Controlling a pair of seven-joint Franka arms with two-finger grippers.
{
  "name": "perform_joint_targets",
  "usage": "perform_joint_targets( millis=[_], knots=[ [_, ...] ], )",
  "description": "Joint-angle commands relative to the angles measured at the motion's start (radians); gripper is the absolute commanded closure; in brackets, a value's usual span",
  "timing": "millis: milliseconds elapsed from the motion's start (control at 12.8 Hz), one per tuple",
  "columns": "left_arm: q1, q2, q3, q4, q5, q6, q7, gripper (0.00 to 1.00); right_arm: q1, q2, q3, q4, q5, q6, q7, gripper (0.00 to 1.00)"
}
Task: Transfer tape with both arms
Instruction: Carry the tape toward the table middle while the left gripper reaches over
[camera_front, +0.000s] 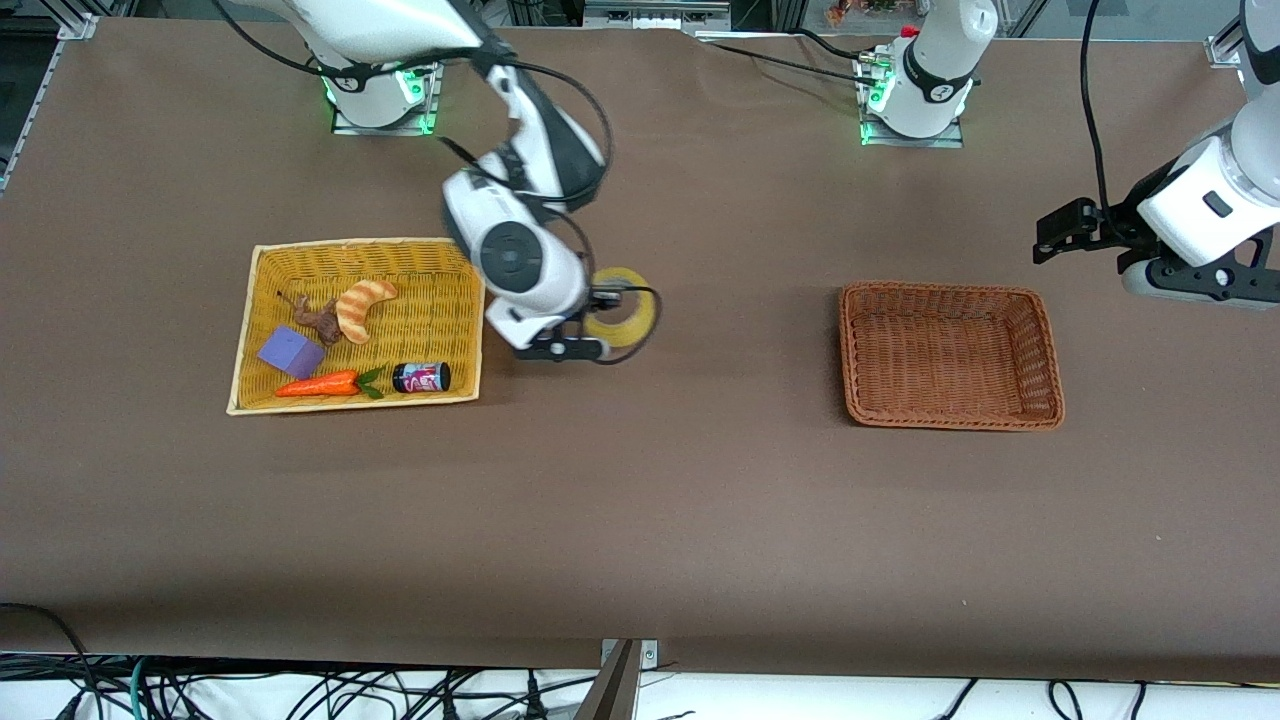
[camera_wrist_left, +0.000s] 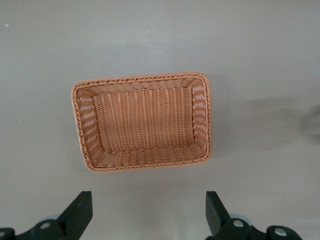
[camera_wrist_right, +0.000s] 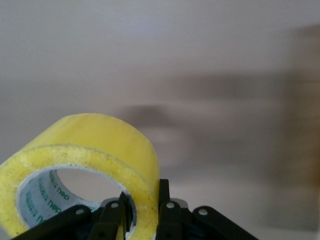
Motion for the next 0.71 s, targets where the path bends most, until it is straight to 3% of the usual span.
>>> perform_joint_targets(
  millis=[0, 157, 235, 314, 549, 627],
  knots=[
    [-0.018, 0.106, -0.012, 0.018, 0.024, 0.014, 0.016, 0.00, 0.081, 0.130, -0.008, 0.097, 0.018, 0.158, 0.115, 1.00],
    [-0.021, 0.120, -0.020, -0.041, 0.032, 0.126, 0.016, 0.00, 0.130, 0.184, -0.008, 0.097, 0.018, 0.283, 0.205, 1.00],
    [-0.021, 0.118, -0.035, -0.112, 0.029, 0.217, 0.007, 0.00, 0.132, 0.187, -0.008, 0.097, 0.016, 0.291, 0.231, 0.15],
    [-0.021, 0.118, -0.058, -0.175, 0.029, 0.303, -0.002, 0.00, 0.134, 0.175, -0.010, 0.097, 0.013, 0.280, 0.225, 0.00],
    [-0.022, 0.125, -0.093, -0.281, 0.018, 0.393, -0.097, 0.00, 0.120, 0.103, -0.034, 0.095, 0.003, 0.149, 0.215, 0.00],
    [-0.021, 0.132, -0.122, -0.301, 0.018, 0.407, -0.164, 0.00, 0.117, 0.056, -0.074, 0.094, 0.001, 0.082, 0.204, 0.00]
  ],
)
